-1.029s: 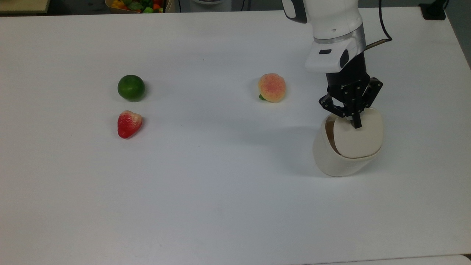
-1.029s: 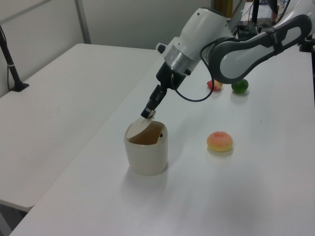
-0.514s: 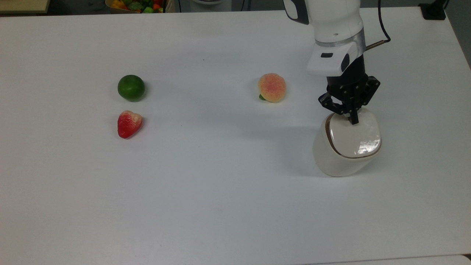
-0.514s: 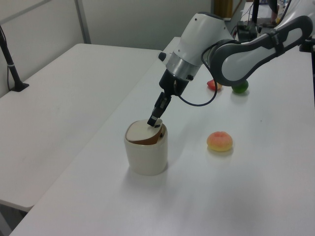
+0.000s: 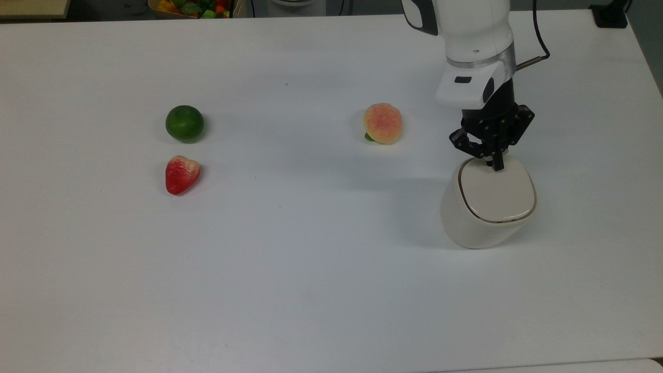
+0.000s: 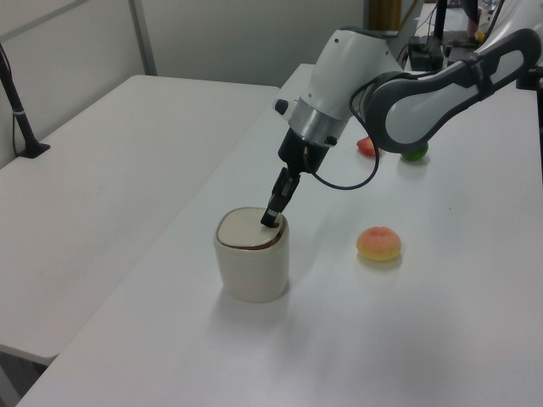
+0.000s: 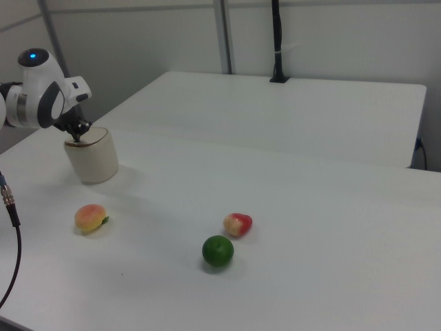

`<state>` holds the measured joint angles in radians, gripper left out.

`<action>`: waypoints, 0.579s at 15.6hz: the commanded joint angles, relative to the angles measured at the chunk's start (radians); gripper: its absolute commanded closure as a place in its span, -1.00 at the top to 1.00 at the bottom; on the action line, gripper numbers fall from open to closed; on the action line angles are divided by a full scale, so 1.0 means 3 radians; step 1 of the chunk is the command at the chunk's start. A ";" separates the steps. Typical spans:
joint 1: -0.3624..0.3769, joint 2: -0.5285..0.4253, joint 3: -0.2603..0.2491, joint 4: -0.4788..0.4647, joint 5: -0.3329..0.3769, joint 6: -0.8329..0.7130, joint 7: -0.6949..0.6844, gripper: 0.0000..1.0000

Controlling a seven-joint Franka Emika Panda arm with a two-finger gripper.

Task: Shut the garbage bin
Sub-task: 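Hold the gripper pressed on the closed lid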

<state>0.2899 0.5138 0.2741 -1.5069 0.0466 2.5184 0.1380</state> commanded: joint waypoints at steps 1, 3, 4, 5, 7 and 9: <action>-0.0046 -0.0112 0.0048 -0.0141 -0.0022 -0.0075 0.0056 -1.00; -0.0051 -0.0092 0.0048 -0.0141 -0.0022 -0.0075 0.0051 -1.00; -0.0046 -0.0082 0.0048 -0.0141 -0.0022 -0.0070 0.0051 -1.00; -0.0046 -0.0077 0.0048 -0.0141 -0.0022 -0.0070 0.0046 -1.00; -0.0051 -0.0061 0.0048 -0.0147 -0.0022 -0.0070 0.0041 -1.00; -0.0046 -0.0056 0.0048 -0.0182 -0.0022 -0.0060 0.0036 -1.00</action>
<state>0.2894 0.5136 0.2745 -1.5204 0.0466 2.5185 0.1380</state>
